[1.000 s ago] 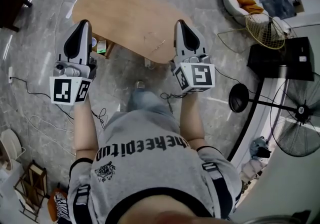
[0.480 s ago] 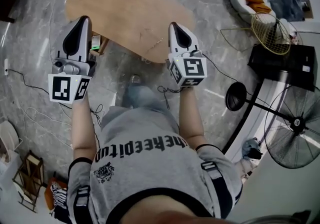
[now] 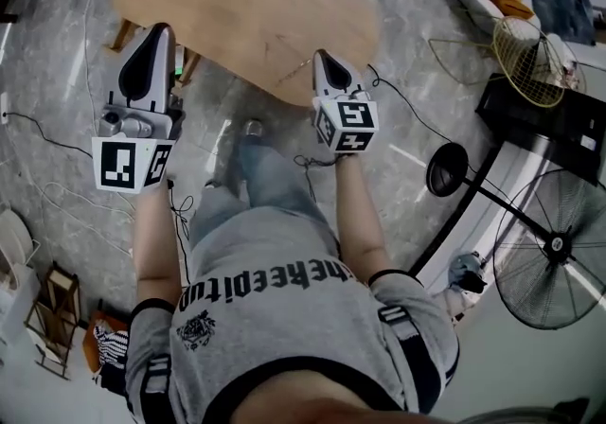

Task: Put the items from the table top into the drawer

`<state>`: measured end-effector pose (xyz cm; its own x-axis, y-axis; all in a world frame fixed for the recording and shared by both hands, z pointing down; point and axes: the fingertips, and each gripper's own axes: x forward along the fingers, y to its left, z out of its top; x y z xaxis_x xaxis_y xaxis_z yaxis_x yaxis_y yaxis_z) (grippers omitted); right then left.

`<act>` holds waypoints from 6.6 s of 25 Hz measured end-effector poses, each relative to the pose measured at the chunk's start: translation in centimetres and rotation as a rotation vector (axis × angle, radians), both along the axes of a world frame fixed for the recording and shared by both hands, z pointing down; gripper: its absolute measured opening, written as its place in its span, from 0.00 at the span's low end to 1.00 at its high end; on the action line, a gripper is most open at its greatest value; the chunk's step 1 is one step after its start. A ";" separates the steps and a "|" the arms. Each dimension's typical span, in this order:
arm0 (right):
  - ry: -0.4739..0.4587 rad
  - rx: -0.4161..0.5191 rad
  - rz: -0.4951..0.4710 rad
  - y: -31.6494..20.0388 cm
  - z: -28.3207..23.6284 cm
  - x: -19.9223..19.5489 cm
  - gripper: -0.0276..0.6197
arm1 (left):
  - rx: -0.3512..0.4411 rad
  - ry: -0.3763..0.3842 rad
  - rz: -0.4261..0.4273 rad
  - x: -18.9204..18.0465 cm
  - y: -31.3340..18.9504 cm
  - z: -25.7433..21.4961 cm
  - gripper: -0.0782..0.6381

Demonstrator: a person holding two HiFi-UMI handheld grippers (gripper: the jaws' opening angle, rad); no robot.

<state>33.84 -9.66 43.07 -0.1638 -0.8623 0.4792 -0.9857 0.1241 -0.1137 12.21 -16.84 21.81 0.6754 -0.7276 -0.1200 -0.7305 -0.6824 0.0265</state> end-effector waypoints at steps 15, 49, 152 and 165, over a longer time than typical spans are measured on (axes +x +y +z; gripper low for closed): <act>-0.298 -0.324 0.257 2.1 17.0 2.0 0.07 | -0.068 -0.062 0.098 5.1 -1.9 8.5 0.12; -0.658 -0.553 0.583 1.9 34.0 2.3 0.08 | -0.141 -0.105 0.106 6.5 -2.3 17.6 0.12; -0.368 -0.664 0.229 -17.1 39.8 -38.6 0.15 | -0.230 -0.032 -0.138 -38.1 -9.3 25.9 0.12; -0.310 -0.545 0.160 -16.4 36.2 -38.1 0.05 | -0.202 -0.021 -0.118 -37.0 -8.4 24.7 0.12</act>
<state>-4.26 -26.04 79.25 -0.2546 -0.5341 0.8062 -0.8986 -0.1773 -0.4013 -24.77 -25.20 46.56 0.5851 -0.8094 0.0491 -0.8067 -0.5748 0.1374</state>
